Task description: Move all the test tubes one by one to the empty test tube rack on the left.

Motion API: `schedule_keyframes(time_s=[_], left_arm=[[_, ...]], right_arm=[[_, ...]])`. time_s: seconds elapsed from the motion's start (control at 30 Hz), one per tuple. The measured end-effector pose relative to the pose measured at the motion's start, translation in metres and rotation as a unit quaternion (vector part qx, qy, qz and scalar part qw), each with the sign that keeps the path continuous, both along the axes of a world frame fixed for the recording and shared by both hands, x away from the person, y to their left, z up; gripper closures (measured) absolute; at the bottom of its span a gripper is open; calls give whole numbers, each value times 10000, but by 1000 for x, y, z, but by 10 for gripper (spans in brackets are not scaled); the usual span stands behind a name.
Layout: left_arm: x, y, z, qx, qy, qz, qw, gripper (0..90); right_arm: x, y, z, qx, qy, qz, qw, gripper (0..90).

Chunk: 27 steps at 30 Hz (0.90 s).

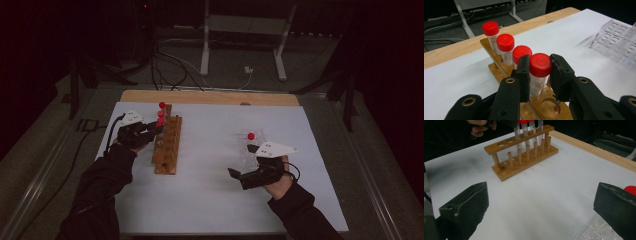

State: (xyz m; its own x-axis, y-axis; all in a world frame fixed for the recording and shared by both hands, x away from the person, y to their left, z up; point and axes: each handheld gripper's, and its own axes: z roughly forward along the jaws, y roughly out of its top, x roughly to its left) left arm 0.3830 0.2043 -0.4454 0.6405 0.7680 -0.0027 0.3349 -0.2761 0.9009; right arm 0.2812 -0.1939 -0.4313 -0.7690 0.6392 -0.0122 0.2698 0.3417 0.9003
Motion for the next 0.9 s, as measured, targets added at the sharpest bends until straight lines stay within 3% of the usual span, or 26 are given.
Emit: schedule_keyframes(time_s=[0.17, 0.7, 0.8, 0.9], left_arm=[[0, -1, -4, 96, 45, -7, 9999, 714], [1, 0, -4, 44, 140, -65, 9999, 705], [-1, 1, -2, -43, 131, -66, 9999, 689], [-4, 1, 3, -75, 84, -55, 9999, 589]], right_arm=[[0, -1, 0, 8, 11, -3, 10000, 0], [0, -1, 2, 23, -16, 27, 10000, 0], [0, -2, 3, 30, -23, 27, 10000, 0], [0, -3, 5, 56, -38, 25, 10000, 0]])
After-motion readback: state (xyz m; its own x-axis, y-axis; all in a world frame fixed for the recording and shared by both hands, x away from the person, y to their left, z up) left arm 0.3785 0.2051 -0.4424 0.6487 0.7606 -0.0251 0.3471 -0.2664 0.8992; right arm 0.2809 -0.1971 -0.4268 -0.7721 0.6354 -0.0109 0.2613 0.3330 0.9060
